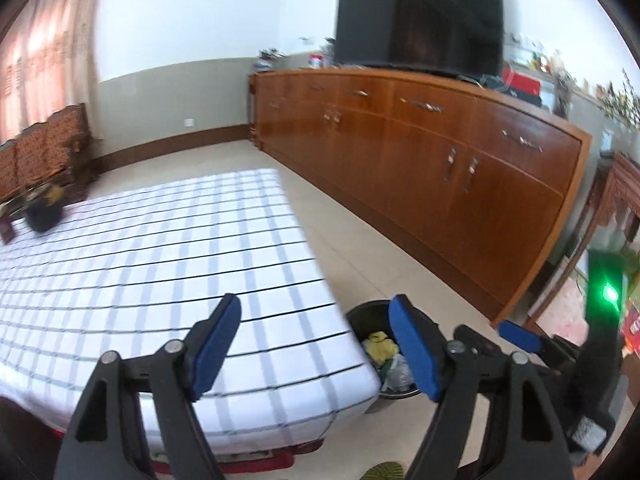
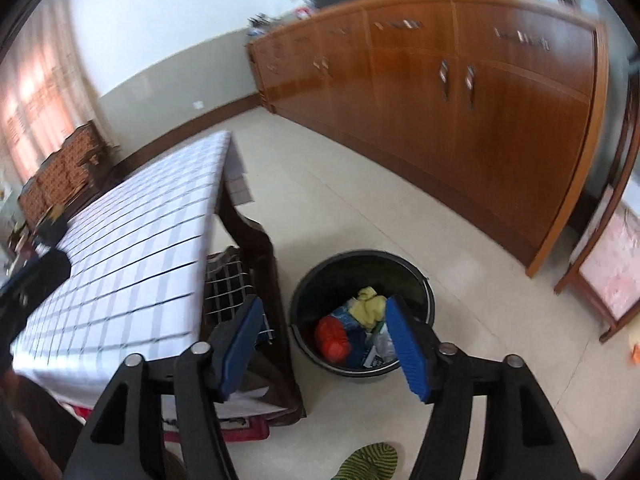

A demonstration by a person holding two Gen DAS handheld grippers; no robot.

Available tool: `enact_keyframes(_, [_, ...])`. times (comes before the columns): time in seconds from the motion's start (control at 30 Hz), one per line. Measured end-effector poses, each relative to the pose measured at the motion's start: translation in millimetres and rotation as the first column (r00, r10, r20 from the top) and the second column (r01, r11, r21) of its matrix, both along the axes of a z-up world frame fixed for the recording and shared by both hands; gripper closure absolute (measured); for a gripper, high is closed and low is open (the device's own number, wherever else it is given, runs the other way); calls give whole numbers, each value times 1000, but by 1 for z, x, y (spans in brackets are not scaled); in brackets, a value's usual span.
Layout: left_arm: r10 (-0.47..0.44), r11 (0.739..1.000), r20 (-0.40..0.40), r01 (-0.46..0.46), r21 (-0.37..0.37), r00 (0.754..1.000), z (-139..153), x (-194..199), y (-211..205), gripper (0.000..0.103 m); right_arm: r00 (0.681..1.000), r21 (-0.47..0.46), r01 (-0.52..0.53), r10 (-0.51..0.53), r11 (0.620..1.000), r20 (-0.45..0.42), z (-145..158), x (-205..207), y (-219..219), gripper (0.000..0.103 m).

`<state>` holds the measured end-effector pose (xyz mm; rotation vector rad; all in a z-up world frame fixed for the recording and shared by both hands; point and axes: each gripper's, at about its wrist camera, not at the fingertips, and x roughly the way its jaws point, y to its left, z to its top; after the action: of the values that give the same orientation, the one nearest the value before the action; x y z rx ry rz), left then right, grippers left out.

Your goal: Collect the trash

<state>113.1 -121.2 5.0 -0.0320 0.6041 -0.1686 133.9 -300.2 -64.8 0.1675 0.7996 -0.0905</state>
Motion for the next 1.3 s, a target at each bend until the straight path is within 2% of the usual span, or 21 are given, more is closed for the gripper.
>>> enact_keyframes(0.17, [86,996,47,-86,1,995,11,-34,35,15,993,-86,-76,84,993,88,29,-42,53,24])
enact_keyframes(0.23, [111,994,53,-111,-3,992,13,-46,46,11,988,-90,-90,100,992,119,39,-56,70,20])
enact_keyframes(0.43, [153,988,71,-154,11,986,16,-71,59,10,981,-78,-89,101,993,168,55,-89,99,15])
enact_keyframes(0.63, [178,984,68,-177,-22,982,17,-90,73,10,979,-82,-78,92,994,182,64,-104,107,15])
enact_keyframes(0.87, [197,980,114,-197,-15,974,21,-106,82,10,977,-86,-71,87,994,197,73,-109,112,15])
enact_keyframes(1.3, [210,978,98,-210,-11,973,20,-107,87,10,973,-107,-82,103,991,205,78,-113,120,15])
